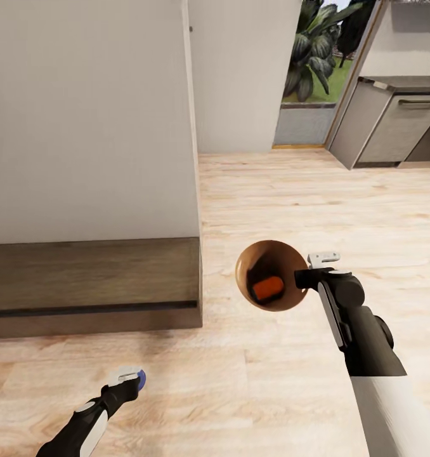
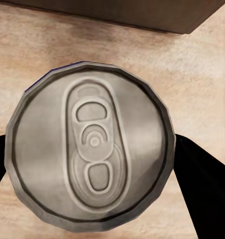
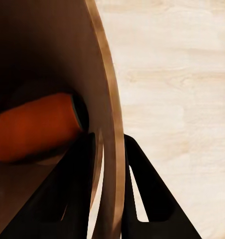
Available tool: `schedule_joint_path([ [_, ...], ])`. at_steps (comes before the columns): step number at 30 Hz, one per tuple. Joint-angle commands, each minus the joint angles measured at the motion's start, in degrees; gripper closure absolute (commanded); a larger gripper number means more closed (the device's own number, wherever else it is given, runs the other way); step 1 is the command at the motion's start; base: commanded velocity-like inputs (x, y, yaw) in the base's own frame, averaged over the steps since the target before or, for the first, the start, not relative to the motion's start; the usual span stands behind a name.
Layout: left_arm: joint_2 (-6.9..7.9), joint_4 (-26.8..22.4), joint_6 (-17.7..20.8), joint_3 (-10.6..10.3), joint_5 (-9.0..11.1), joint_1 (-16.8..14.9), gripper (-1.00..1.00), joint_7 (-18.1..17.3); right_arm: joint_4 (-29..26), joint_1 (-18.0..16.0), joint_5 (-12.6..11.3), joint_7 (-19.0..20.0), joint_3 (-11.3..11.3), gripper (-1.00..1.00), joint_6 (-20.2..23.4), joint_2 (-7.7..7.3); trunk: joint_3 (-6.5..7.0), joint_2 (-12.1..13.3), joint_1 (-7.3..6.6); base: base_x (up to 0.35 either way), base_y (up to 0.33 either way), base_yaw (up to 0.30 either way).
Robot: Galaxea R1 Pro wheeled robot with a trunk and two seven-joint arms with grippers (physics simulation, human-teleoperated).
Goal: Put the three can of soda from the living room inside the tash can in the kitchen.
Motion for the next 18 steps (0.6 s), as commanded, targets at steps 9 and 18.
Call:
schedule_joint_path([
  [9, -0.07, -0.2, 0.0, 0.0, 0.1, 0.0, 1.00, 0.0, 0.1, 0.1, -0.4, 0.3, 0.0, 1.00, 0.0, 0.01, 1.89, 2.4, -1.33, 0.000, 0.000, 0.000],
  [18, -0.25, -0.4, -0.1, 0.0, 0.0, 0.0, 1.00, 0.0, 0.3, 0.1, -0.4, 0.3, 0.0, 1.00, 0.0, 0.01, 2.06, 2.4, -1.33, -0.032, 0.000, 0.000],
])
